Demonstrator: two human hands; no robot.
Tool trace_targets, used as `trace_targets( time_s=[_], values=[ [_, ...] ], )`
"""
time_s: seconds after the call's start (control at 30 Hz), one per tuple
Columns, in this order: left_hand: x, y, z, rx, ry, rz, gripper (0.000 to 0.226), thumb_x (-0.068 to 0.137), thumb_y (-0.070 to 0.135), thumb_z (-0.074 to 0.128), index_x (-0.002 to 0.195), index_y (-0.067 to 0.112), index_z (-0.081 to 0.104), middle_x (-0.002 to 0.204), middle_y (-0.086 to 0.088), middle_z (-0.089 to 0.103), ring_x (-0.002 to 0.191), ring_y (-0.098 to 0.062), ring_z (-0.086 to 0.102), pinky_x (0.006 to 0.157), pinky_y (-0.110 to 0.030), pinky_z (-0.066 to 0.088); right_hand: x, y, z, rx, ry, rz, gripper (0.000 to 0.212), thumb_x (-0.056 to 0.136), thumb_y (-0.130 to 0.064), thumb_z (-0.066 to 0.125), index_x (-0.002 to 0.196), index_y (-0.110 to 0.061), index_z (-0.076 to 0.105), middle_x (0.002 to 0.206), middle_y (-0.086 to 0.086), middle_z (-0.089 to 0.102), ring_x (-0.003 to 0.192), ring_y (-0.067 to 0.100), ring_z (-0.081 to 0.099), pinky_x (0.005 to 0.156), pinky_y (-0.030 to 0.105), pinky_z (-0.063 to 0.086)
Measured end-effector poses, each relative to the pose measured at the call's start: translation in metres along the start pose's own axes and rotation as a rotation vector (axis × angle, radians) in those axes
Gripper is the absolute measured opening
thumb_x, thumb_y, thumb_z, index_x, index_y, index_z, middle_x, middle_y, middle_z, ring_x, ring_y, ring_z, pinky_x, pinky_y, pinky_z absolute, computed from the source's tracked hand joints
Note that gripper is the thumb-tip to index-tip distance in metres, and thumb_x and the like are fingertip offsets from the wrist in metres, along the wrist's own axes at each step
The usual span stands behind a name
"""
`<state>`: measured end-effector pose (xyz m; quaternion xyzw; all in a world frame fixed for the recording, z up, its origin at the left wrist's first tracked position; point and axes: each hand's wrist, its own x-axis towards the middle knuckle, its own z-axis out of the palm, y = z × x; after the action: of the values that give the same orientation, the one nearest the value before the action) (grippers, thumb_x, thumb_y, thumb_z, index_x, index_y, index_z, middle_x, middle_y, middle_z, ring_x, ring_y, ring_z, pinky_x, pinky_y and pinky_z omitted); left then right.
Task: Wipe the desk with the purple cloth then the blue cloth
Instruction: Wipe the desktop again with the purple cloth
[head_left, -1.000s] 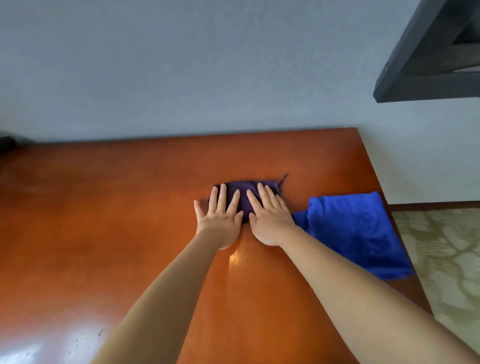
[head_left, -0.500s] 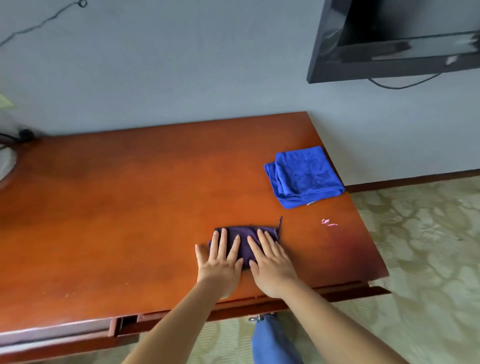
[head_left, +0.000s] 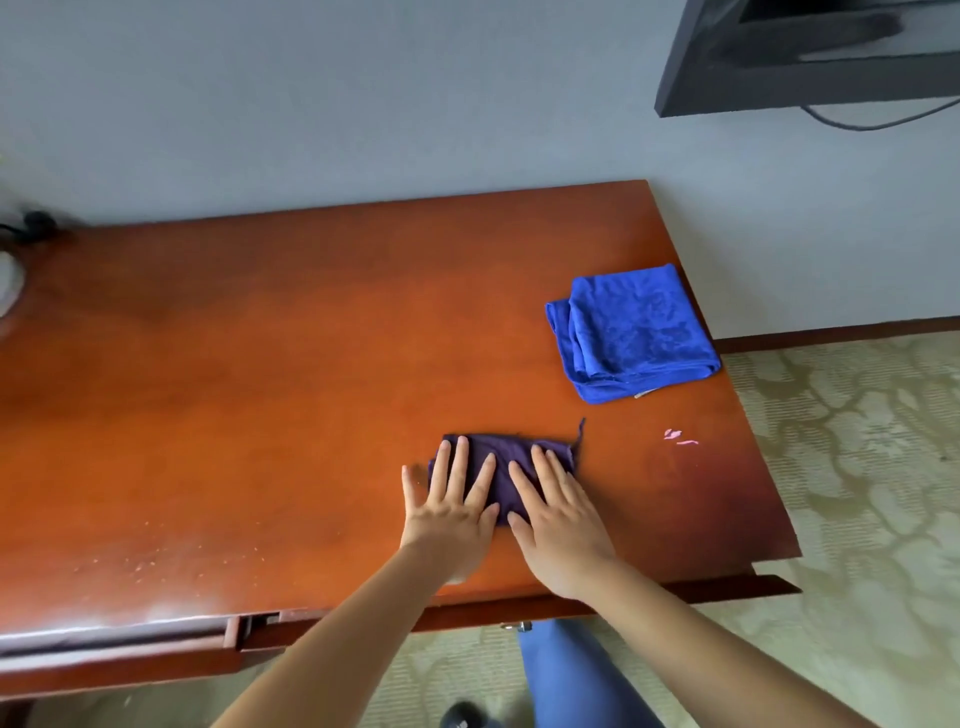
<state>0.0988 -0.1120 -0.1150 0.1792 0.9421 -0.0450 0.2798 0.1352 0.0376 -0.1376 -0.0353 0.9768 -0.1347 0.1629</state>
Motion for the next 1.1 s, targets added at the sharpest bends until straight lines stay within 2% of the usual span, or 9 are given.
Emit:
trace_targets(
  time_s=[0.07, 0.17, 0.23, 0.4, 0.47, 0.6, 0.7, 0.87, 1.1],
  values=[
    [0.002, 0.001, 0.001, -0.004, 0.003, 0.014, 0.058, 0.102, 0.047, 0.009, 0.148, 0.032, -0.021, 0.153, -0.004, -0.034, 0.141, -0.023, -0.031, 0.112, -0.061, -0.011, -0.001, 0.005, 0.002, -0.023, -0.001, -0.016, 0.060, 0.087, -0.044, 0.033, 0.134, -0.014, 0.055, 0.145, 0.017, 0.045, 0.128, 0.030, 0.051, 0.100, 0.045, 0.045],
    [0.019, 0.002, -0.008, -0.034, 0.006, -0.023, 0.058, 0.101, 0.047, 0.010, 0.149, 0.032, -0.020, 0.154, -0.004, -0.033, 0.142, -0.023, -0.029, 0.111, -0.062, -0.011, 0.020, 0.007, -0.012, -0.035, -0.019, -0.026, 0.060, 0.099, -0.042, 0.024, 0.154, -0.019, 0.015, 0.160, 0.008, -0.006, 0.149, 0.025, 0.004, 0.119, 0.036, 0.004],
    [0.017, 0.009, -0.006, -0.049, 0.008, -0.056, 0.058, 0.102, 0.046, 0.009, 0.150, 0.030, -0.019, 0.154, -0.005, -0.033, 0.143, -0.024, -0.028, 0.111, -0.062, -0.011, 0.018, 0.007, -0.013, -0.024, -0.047, 0.022, 0.064, 0.096, -0.047, 0.011, 0.154, -0.023, 0.000, 0.159, 0.005, -0.017, 0.148, 0.020, -0.011, 0.117, 0.033, -0.008],
    [-0.037, 0.039, 0.026, -0.064, 0.013, 0.021, 0.057, 0.102, 0.043, 0.011, 0.150, 0.031, -0.018, 0.154, -0.005, -0.033, 0.142, -0.024, -0.029, 0.111, -0.063, -0.011, -0.056, 0.007, 0.025, 0.034, 0.051, 0.065, 0.056, 0.095, -0.045, 0.027, 0.142, -0.017, 0.038, 0.148, 0.014, 0.041, 0.137, 0.025, 0.031, 0.113, 0.034, 0.012],
    [-0.035, 0.040, 0.025, -0.036, 0.021, 0.056, 0.057, 0.102, 0.045, 0.010, 0.150, 0.031, -0.018, 0.154, -0.004, -0.033, 0.142, -0.023, -0.029, 0.111, -0.064, -0.011, -0.064, 0.013, 0.020, 0.031, -0.001, 0.112, 0.062, 0.094, -0.051, 0.021, 0.146, -0.018, 0.033, 0.152, 0.012, 0.034, 0.139, 0.023, 0.026, 0.114, 0.029, 0.001],
    [0.000, 0.040, 0.004, -0.036, 0.037, 0.077, 0.057, 0.102, 0.046, 0.011, 0.150, 0.033, -0.017, 0.155, -0.003, -0.031, 0.143, -0.022, -0.027, 0.112, -0.063, -0.010, -0.029, 0.039, -0.002, -0.025, 0.075, 0.081, 0.065, 0.096, -0.055, 0.011, 0.153, -0.029, -0.005, 0.159, -0.001, -0.018, 0.147, 0.013, -0.014, 0.111, 0.025, -0.019],
    [0.010, 0.047, 0.007, -0.065, 0.084, 0.053, 0.057, 0.102, 0.045, 0.012, 0.151, 0.032, -0.014, 0.156, -0.003, -0.029, 0.144, -0.022, -0.025, 0.111, -0.063, -0.009, -0.021, 0.045, 0.000, 0.012, 0.084, 0.112, 0.060, 0.102, -0.047, 0.022, 0.153, -0.030, -0.005, 0.159, -0.002, -0.019, 0.146, 0.012, -0.015, 0.115, 0.029, -0.012],
    [-0.028, 0.065, 0.032, -0.007, 0.079, 0.130, 0.056, 0.102, 0.045, 0.011, 0.151, 0.032, -0.015, 0.156, -0.005, -0.030, 0.143, -0.023, -0.027, 0.111, -0.062, -0.012, -0.084, 0.036, 0.023, 0.041, 0.103, 0.164, 0.079, 0.080, -0.058, -0.011, 0.153, -0.029, -0.002, 0.161, 0.000, -0.013, 0.147, 0.014, -0.011, 0.110, 0.024, -0.018],
    [0.014, 0.081, 0.007, -0.059, 0.089, 0.100, 0.056, 0.102, 0.045, 0.011, 0.151, 0.033, -0.014, 0.156, -0.003, -0.029, 0.144, -0.022, -0.025, 0.112, -0.061, -0.012, -0.035, 0.071, -0.010, 0.005, 0.057, 0.185, 0.058, 0.104, -0.041, 0.021, 0.153, -0.029, -0.005, 0.160, -0.001, -0.018, 0.147, 0.014, -0.015, 0.115, 0.029, -0.011]
  ],
)
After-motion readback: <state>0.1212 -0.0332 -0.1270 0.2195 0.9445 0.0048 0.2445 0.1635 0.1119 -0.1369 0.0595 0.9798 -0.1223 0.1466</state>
